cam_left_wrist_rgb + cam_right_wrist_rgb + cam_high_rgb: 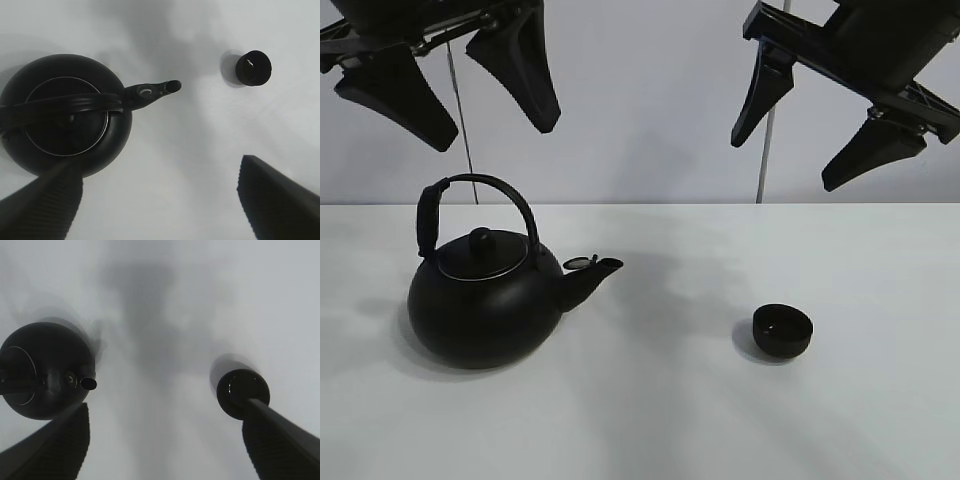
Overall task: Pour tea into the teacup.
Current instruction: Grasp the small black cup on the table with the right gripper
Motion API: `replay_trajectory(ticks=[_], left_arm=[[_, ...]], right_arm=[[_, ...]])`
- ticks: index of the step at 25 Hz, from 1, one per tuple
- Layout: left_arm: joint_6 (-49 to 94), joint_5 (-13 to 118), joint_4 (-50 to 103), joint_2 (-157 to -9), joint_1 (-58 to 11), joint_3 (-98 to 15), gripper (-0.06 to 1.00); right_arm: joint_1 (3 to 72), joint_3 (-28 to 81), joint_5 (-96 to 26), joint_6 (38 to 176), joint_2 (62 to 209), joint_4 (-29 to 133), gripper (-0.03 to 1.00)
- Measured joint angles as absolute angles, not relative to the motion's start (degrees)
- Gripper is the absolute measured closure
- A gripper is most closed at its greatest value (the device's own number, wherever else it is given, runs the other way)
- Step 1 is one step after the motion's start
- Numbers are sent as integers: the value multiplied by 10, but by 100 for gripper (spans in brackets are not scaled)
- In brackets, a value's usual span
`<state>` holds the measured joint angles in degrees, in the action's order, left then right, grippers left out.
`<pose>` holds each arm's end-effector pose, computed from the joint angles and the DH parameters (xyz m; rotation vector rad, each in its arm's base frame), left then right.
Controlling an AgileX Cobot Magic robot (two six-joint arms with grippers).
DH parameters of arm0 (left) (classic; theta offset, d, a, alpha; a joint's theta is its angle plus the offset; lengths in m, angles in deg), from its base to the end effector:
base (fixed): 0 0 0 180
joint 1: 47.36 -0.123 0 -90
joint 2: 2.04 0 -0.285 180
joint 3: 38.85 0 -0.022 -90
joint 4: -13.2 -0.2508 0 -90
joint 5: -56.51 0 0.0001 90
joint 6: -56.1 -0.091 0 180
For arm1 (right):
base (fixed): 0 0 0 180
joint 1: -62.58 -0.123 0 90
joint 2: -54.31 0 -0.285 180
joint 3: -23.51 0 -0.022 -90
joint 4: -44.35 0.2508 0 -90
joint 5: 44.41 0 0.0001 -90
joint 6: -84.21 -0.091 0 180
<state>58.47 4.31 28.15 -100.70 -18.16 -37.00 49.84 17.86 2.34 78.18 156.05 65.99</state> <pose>0.2839 -0.1799 0.3021 0.4820 2.6647 -0.4991 0.3310 0.0999 0.2706 0.1084 2.7009 0.5499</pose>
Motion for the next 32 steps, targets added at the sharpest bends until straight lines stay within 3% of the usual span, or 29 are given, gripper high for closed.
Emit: replay_trajectory(ticks=[12,20,32], left_arm=[[585,43,281,-1007,-182,-370,33],[585,43,281,-1007,-182,-370,33],[585,43,281,-1007,-182,-370,33]], right_arm=[[494,179,47,861,1561,573,39],[428,179,84,979,1595,456,39],[405,179,60,974,1717,386,39]])
